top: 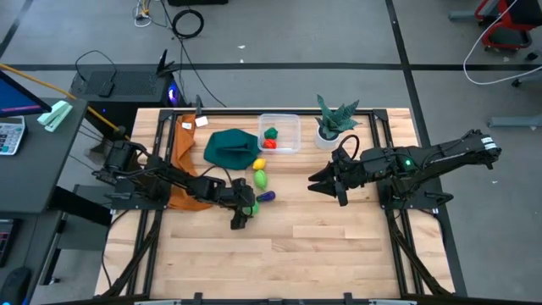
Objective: Pick and placing Produce into tupperware
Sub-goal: Put the green pear into the transparent bin, then put the violet eggplant into the transparent bin
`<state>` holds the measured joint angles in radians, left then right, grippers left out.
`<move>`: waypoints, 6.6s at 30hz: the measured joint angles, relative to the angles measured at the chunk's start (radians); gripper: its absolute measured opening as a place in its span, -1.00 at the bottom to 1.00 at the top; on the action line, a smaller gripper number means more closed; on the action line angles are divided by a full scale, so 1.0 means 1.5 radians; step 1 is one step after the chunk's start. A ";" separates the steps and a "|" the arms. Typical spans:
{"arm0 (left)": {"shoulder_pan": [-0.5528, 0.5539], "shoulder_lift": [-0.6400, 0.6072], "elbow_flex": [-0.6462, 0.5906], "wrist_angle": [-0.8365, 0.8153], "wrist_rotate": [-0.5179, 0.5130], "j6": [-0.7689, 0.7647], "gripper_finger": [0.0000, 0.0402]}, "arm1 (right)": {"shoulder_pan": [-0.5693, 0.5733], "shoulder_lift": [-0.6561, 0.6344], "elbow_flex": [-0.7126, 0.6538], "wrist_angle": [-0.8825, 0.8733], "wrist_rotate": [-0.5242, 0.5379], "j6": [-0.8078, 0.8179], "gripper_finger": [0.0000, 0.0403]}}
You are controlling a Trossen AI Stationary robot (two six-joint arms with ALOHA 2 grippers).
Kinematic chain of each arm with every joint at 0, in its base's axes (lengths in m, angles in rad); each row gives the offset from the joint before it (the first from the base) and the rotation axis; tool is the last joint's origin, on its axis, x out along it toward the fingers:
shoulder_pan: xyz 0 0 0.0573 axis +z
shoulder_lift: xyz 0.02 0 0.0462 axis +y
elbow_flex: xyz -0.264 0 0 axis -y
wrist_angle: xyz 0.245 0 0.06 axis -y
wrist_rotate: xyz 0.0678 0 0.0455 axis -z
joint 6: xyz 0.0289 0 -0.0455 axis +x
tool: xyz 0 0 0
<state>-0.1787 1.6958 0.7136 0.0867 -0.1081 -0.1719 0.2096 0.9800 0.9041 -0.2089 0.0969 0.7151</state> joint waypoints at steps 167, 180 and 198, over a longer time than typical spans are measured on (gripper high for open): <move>0.461 0.345 0.821 -0.584 0.086 0.177 0.45 | 0.041 0.000 0.000 0.016 0.005 0.051 -0.17; 0.443 0.341 0.966 -0.769 0.148 0.156 0.45 | 0.050 -0.012 0.000 0.012 -0.020 0.034 -0.17; 0.208 0.296 0.965 -0.578 0.175 0.070 0.35 | 0.111 -0.167 0.000 -0.077 0.038 0.015 -0.17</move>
<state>0.1333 2.1391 2.1611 -0.7802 0.1547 -0.0673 0.3757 0.7300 0.9039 -0.3236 0.1533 0.7372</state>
